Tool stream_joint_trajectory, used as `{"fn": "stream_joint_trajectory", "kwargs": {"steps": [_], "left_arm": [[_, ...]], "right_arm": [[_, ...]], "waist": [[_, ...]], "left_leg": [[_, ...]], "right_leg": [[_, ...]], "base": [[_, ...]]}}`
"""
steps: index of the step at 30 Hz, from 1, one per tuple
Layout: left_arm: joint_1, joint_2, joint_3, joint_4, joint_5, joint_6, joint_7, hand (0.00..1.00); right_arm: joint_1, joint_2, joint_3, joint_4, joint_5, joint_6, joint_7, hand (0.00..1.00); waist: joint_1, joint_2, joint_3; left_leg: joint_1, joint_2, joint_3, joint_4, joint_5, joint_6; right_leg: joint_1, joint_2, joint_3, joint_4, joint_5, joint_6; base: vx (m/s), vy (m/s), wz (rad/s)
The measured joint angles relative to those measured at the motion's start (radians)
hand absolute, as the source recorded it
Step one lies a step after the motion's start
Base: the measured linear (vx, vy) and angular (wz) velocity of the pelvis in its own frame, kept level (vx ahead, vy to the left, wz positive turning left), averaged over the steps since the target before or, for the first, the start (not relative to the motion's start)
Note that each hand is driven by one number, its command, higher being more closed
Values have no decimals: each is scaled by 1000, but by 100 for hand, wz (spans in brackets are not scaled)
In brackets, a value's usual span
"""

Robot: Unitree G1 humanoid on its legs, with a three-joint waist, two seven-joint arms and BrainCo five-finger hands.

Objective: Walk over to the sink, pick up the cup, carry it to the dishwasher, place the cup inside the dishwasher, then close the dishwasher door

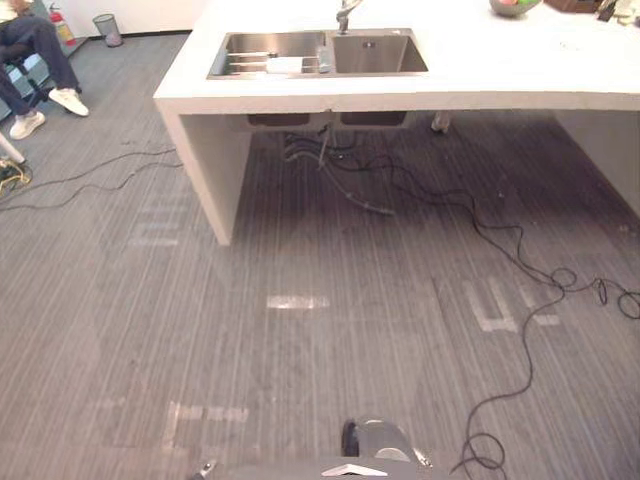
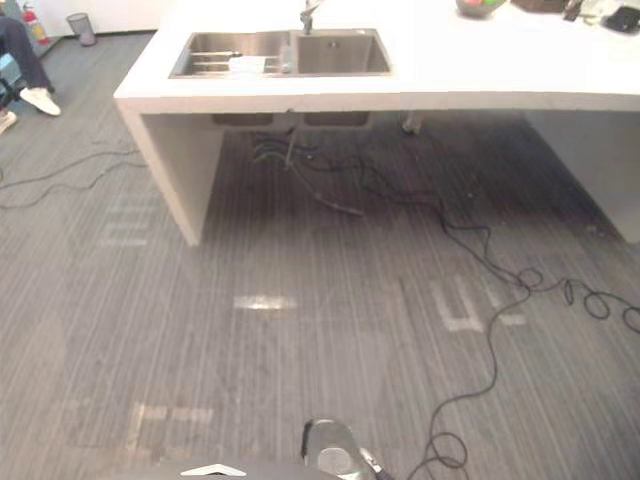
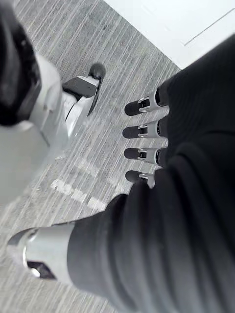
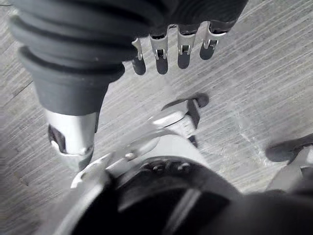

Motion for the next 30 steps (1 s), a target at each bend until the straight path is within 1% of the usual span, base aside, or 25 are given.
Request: {"fn": "stream_joint_trajectory", "kwargs": {"steps": [1,2,4,6,7,8,9,10,11,12,13,15,16,17,18,19,20,21,22,23,25,26,27,29,30], "left_arm": [[0,2,-1,-3,8,-6,0,0],[0,7,-6,-30,42,-29,0,0],[-2,11,-32,-49,68,-62,0,0],[-1,12,-65,-72,75,-94,2,0],[-2,12,-77,-72,74,-113,9,0],[-1,14,-107,-70,71,-130,26,0],[2,13,-118,-71,69,-139,35,0],[5,21,-145,-73,53,-166,57,0],[5,38,-153,-74,48,-186,75,0],[-5,48,-158,-76,39,-202,90,0],[-29,63,-164,-83,31,-234,115,0],[-63,68,-192,-106,31,-276,141,0],[-72,65,-221,-115,31,-308,159,0],[-65,49,-247,-132,32,-333,180,0],[-55,41,-265,-152,32,-342,188,0],[-36,29,-292,-198,32,-368,208,0],[-18,29,-304,-252,33,-396,237,0],[-12,32,-303,-274,33,-408,253,0],[-10,34,-298,-304,36,-421,284,0],[-12,33,-294,-371,53,-430,354,0],[-23,34,-295,-482,74,-437,417,0],[-52,37,-297,-571,77,-437,454,0],[-92,39,-302,-658,101,-433,485,0],[-142,44,-302,-775,134,-420,508,0],[-176,57,-302,-874,174,-398,522,0]], "right_arm": [[0,1,0,1,-7,-2,0,0],[-3,10,2,2,-18,-15,0,0],[-15,13,2,7,-17,-24,0,0],[-42,13,0,6,-14,-32,0,0],[-53,19,-2,5,-15,-50,0,0],[-59,29,-9,6,-19,-82,-1,0],[-60,32,-15,5,-20,-97,0,0],[-61,42,-14,0,-31,-136,-3,0],[-62,52,-4,-3,-49,-168,-3,0],[-61,60,3,-4,-58,-179,-3,0],[-60,76,6,-4,-64,-196,-6,0],[-60,82,8,-2,-95,-199,-10,0],[-58,82,24,-2,-110,-210,-13,0],[-53,83,23,-2,-131,-222,-15,0],[-45,84,24,0,-140,-229,-16,0],[-19,93,21,-2,-136,-245,-20,0],[-11,94,34,-1,-137,-259,-17,0],[-6,95,37,-2,-136,-272,-15,0],[9,99,40,-3,-138,-301,-8,0],[53,103,42,-10,-149,-357,1,0],[130,103,44,-29,-177,-405,4,0],[204,106,56,-37,-179,-440,5,0],[274,121,71,-34,-197,-481,-1,0],[346,146,65,-29,-209,-535,-17,0],[374,162,64,-11,-216,-569,-23,0]], "waist": [[0,-4,3],[4,-22,13],[21,-29,17],[42,-31,21],[48,-37,26],[47,-37,28],[48,-34,29],[58,-43,39],[51,-50,52],[40,-62,57],[26,-88,64],[20,-103,64],[20,-114,61],[14,-120,58],[10,-126,53],[3,-139,34],[-5,-152,28],[-6,-152,33],[-4,-161,38],[-8,-162,44],[-20,-147,51],[-33,-142,54],[-49,-141,53],[-67,-139,52],[-69,-135,52]], "left_leg": [[-26,12,15,80,-6,3],[-93,10,44,192,-23,18],[-182,-9,83,194,-39,34],[-287,-40,168,80,-74,61],[-316,-72,232,-98,-70,74],[-322,-109,265,-358,3,71],[-310,-120,264,-499,56,62],[-290,-122,271,-630,210,65],[-295,-141,271,-600,237,95],[-305,-145,274,-575,219,109],[-321,-145,289,-538,197,132],[-324,-169,286,-556,189,146],[-294,-198,290,-598,189,152],[-249,-226,290,-639,193,173],[-228,-240,293,-649,187,184],[-200,-266,298,-659,164,204],[-165,-278,308,-667,131,211],[-147,-282,315,-668,116,211],[-113,-288,330,-676,99,209],[-43,-288,344,-704,73,200],[26,-273,329,-735,56,193],[64,-267,293,-754,45,184],[97,-264,248,-772,33,172],[123,-260,191,-773,11,146],[143,-252,164,-768,-13,129]], "right_leg": [[60,13,0,-42,4,-7],[187,26,3,-140,8,-14],[271,28,12,-205,6,-18],[329,18,47,-251,5,-19],[346,-5,77,-252,4,-21],[360,-25,110,-251,-2,-22],[366,-30,131,-252,-16,-20],[387,-43,184,-263,-67,-6],[410,-60,222,-272,-94,-15],[407,-66,242,-271,-93,-19],[392,-74,262,-255,-84,-12],[331,-85,281,-176,-49,0],[286,-97,303,-84,-28,16],[253,-118,321,28,-1,58],[237,-123,327,89,14,88],[176,-138,340,229,62,188],[98,-144,372,392,164,309],[54,-146,377,477,219,311],[-27,-160,365,621,225,270],[-151,-163,305,797,191,163],[-238,-136,240,832,148,109],[-286,-119,193,784,110,101],[-315,-117,148,667,89,105],[-321,-127,107,424,85,102],[-312,-126,106,206,102,93]], "base": [[629,-258,-4],[597,-236,-1],[541,-161,-15],[424,-2,-51],[434,108,-80],[437,138,-89],[444,202,-121],[540,285,-121],[522,289,-104],[408,232,-38],[284,171,4],[362,233,9],[394,258,-2],[343,207,-2],[346,179,6],[356,142,0],[362,133,-13],[356,107,-35],[330,75,-51],[327,55,-42],[339,7,7],[412,-45,79],[363,-68,110],[413,-121,98],[533,-183,81]]}}
